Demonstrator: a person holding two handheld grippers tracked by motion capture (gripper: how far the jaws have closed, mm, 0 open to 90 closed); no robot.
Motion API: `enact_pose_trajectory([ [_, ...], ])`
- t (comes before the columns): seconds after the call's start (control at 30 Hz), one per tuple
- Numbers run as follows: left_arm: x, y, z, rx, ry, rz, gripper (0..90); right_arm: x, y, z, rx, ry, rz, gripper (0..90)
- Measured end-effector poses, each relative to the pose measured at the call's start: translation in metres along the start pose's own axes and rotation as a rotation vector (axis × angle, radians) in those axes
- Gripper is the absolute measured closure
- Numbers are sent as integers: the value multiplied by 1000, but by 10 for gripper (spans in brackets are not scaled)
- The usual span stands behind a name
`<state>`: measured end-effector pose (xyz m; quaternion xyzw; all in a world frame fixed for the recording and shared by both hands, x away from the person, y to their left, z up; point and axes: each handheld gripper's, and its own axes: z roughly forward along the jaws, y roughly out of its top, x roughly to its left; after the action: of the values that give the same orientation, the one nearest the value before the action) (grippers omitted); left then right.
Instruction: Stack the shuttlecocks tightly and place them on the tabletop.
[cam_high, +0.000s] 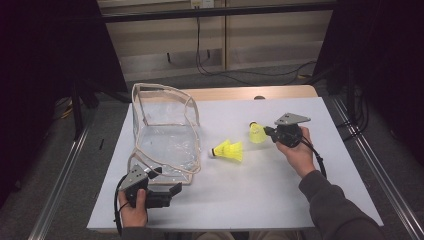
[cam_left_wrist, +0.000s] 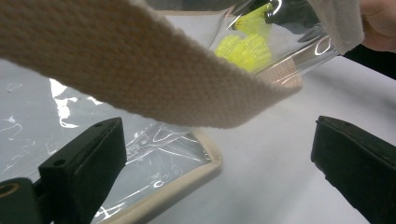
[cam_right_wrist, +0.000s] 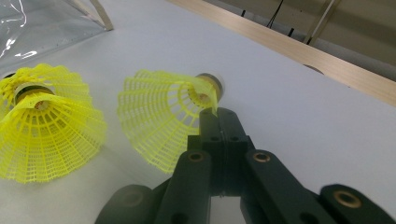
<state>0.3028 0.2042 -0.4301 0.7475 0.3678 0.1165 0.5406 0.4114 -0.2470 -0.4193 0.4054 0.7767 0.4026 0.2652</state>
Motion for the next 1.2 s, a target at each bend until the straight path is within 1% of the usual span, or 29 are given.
enact_pose_trajectory([
  [0.47,-1,0,1,-1,2,-1,34,2,-10,-16,-11,25,-38,900],
  [0.6,-2,0,1,3,2,3,34,2,-13,-21,-18,37,-40,900],
  [0.73,-1,0,0,-2,5,-1,34,4,-17,-25,-12,38,-67,900],
  [0.83,-1,0,1,-1,3,1,34,5,-21,-27,-16,47,-61,900],
  [0.93,-1,0,1,1,2,2,34,6,-24,-28,-14,51,-66,900],
  [1.0,-1,0,1,1,3,0,34,7,-26,-30,-18,57,-58,900],
  [1.2,-1,-1,2,2,1,-2,34,8,-32,-36,-25,65,-65,900],
])
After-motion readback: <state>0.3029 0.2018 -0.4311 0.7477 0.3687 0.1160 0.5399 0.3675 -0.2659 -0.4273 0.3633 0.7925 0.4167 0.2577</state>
